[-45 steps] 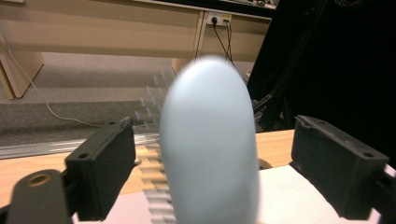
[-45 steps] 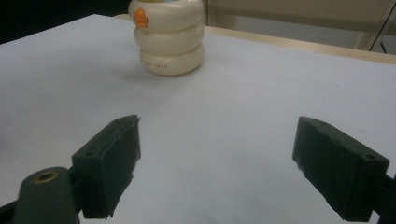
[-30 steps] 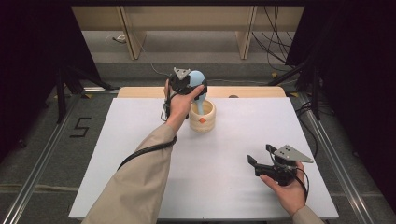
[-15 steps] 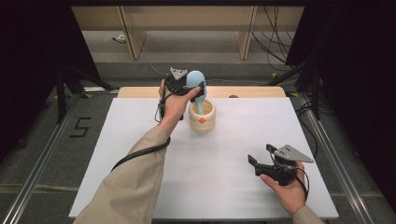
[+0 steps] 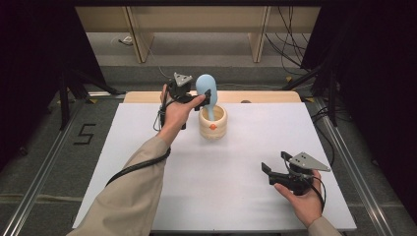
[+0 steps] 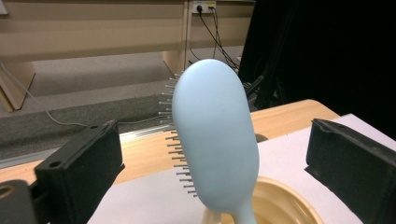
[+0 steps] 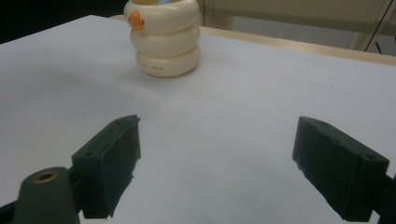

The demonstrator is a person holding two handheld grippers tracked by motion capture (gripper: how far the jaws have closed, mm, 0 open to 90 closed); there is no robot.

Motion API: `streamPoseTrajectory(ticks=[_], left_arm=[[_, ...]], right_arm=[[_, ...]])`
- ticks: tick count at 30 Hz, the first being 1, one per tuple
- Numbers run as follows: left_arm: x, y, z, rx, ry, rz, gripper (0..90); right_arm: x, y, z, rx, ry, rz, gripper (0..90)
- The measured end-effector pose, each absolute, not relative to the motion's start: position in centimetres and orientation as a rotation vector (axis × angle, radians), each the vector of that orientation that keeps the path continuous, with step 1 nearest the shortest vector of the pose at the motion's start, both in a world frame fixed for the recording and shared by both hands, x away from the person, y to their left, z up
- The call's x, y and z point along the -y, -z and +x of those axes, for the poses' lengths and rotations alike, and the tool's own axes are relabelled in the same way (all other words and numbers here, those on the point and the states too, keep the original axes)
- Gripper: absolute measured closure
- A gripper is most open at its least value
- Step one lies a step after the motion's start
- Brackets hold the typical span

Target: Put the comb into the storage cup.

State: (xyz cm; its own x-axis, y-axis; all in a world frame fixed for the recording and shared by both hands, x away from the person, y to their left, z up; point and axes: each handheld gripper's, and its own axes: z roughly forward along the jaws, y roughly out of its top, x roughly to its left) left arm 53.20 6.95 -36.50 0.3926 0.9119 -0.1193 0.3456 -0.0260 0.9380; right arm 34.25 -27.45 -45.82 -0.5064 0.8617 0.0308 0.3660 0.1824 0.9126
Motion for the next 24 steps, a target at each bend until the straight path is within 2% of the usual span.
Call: streamPoseTrajectory(ticks=[24], left_arm=[[-8.3,36.3,51.0,-1.100,-0.664,1.648,1.6]], right_arm=[[27.6,45.7,34.3,-1.951,-1.296,1.150,16.0]])
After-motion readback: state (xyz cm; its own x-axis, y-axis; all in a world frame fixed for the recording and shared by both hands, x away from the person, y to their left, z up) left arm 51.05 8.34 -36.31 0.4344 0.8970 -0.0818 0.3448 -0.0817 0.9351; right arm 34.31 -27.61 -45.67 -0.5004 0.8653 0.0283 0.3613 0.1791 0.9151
